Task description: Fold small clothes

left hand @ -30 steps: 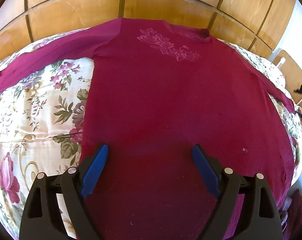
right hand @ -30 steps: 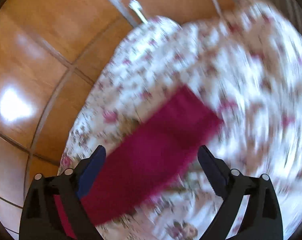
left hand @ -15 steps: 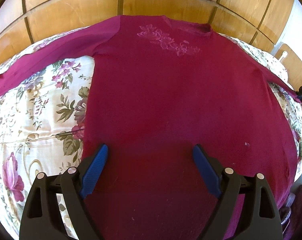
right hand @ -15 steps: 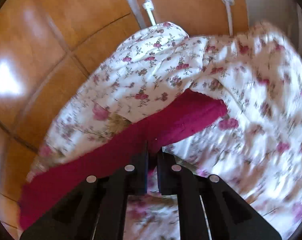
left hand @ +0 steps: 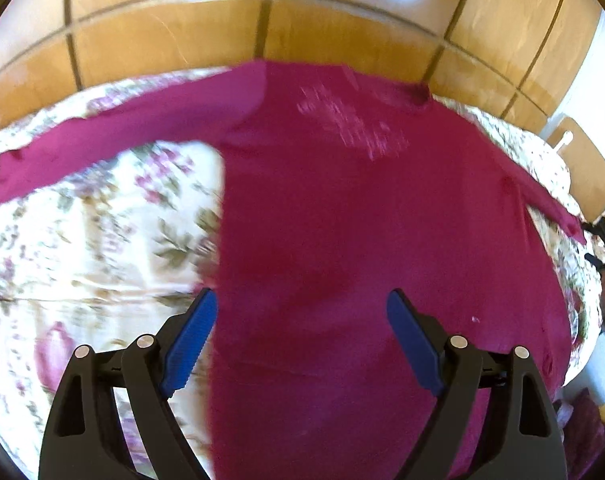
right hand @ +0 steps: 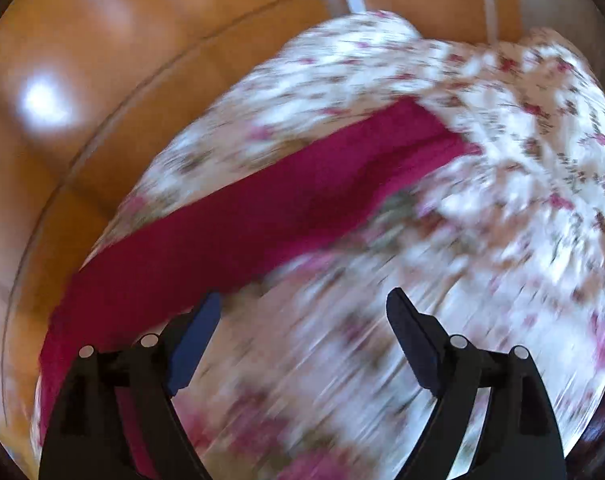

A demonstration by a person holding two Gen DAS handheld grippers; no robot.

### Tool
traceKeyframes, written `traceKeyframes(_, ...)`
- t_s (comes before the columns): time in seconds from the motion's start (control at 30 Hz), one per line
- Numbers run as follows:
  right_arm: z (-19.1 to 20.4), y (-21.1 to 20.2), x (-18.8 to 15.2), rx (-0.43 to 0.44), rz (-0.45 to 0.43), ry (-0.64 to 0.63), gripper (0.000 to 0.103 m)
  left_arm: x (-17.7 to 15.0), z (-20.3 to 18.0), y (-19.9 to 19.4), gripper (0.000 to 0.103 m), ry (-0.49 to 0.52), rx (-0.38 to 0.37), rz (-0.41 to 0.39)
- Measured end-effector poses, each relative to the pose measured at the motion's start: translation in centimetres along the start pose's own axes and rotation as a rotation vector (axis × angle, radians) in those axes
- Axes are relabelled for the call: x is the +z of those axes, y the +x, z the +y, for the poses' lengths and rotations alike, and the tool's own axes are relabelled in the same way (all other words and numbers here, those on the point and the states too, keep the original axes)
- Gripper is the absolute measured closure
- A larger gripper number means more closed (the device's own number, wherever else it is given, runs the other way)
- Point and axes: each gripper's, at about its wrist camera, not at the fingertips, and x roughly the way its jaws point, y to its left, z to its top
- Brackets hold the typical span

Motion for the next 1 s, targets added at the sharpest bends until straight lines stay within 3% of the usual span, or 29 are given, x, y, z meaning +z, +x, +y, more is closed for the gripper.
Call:
traceKeyframes(0.2,10.1,-2.0,-7.6,0.226,0.072,-0.288,0.018,-0.8,2.8,-1.9,0.017,-0.023,0.064,-0.02)
traceKeyframes(0.37,17.1,-2.1,-13.7,0.332,0.136,-0.503,0.018,-2.8,5.2,-3.4,0.017,-0.062,0.081,-0.018)
traceKeyframes(0.47,20.0,-1.6,-16.8,0.353,0.172,-0.586,0.018,-4.5,6.1,-3.8,0.019,-0.096,0.04,0.009)
traceKeyframes(0.53,21.5,-1.1,-18.3,0.35,0.188,-0.624,0.018,-5.4,6.4,-3.8,0.03,-0.111,0.011,0.027)
traceKeyframes(0.67,22.6,-0.5,-19.3,0.346,0.209,-0.64,0.018,-7.0,5.6,-3.0,0.04,-0.12,-0.08,0.074)
traceKeyframes(0.77,22.2,0.1,-20.0,0.327,0.241,-0.619,0.018,-7.7,4.6,-2.4,0.059,-0.076,-0.087,0.078)
traceKeyframes(0.87,21.4,0.6,-20.8,0.321,0.268,-0.581,0.018,-8.0,3.9,-2.2,0.093,-0.058,-0.119,0.084)
traceKeyframes(1.0,20.1,0.9,-21.7,0.276,0.265,-0.609,0.018,-7.7,4.1,-3.4,0.096,-0.072,-0.153,0.07)
